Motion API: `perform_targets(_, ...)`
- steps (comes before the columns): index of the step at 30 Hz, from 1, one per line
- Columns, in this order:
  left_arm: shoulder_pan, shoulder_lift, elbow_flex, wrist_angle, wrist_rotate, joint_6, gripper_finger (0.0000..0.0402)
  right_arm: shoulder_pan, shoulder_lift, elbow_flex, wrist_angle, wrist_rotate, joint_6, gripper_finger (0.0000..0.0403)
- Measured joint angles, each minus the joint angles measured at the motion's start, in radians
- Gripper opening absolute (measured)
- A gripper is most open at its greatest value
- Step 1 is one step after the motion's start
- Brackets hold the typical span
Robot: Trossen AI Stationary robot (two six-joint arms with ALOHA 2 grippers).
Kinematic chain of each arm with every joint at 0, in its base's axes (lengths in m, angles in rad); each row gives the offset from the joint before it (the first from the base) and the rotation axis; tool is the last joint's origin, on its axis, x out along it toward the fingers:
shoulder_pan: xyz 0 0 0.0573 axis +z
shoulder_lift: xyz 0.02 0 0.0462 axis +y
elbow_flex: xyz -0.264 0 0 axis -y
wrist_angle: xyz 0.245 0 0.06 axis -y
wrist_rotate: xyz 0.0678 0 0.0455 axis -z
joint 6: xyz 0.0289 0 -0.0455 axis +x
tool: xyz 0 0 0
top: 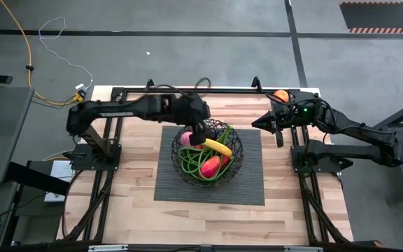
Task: Build produce basket
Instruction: Put the orange into the black wire basket
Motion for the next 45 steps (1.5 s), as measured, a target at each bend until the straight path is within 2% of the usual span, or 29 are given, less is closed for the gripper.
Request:
perform_targets(3, 0.004, -0.082, -0.030, 0.070, 0.039, -0.079, 0.0400, 0.002, 0.000, 0.000, 0.003, 0.000, -0.001, 0.0000)
perform_targets(5, 0.007, -0.150, -0.084, 0.178, 0.038, -0.110, 0.0400, 0.004, 0.000, 0.000, 0.008, 0.000, -0.002, 0.0000)
perform_targets(12, 0.021, -0.440, -0.443, 0.571, 0.023, -0.217, 0.0400, 0.005, 0.000, 0.000, 0.068, 0.000, 0.001, 0.0000)
perform_targets(17, 0.020, -0.636, -0.699, 0.799, -0.024, -0.269, 0.0400, 0.005, 0.000, 0.000, 0.117, 0.000, 0.005, 0.0000)
perform_targets(22, 0.020, -0.770, -0.895, 1.011, -0.023, -0.311, 0.0400, 0.005, 0.000, 0.000, 0.151, 0.000, 0.005, 0.0000)
perform_targets(27, 0.020, -0.822, -0.996, 1.010, -0.028, -0.351, 0.0400, 0.005, 0.000, 0.000, 0.156, 0.000, 0.014, 0.0000)
perform_targets(35, 0.020, -0.813, -1.005, 0.965, 0.046, -0.351, 0.0396, 0.005, 0.000, 0.000, 0.156, 0.000, 0.026, 0.0000)
perform_targets(38, 0.020, -0.813, -1.005, 0.945, 0.044, -0.326, 0.0368, 0.005, 0.000, 0.000, 0.156, 0.000, 0.027, 0.0000)
perform_targets(40, 0.020, -0.813, -1.005, 0.939, 0.044, -0.305, 0.0329, 0.004, 0.000, 0.000, 0.156, 0.000, 0.026, 0.0000)
perform_targets(42, 0.020, -0.814, -1.005, 0.932, 0.047, -0.289, 0.0274, 0.005, 0.000, 0.000, 0.156, 0.000, 0.029, 0.0000)
perform_targets(45, 0.020, -0.814, -1.005, 0.922, 0.047, -0.264, 0.0164, 0.005, 0.000, 0.000, 0.156, 0.007, 0.075, 0.0000)
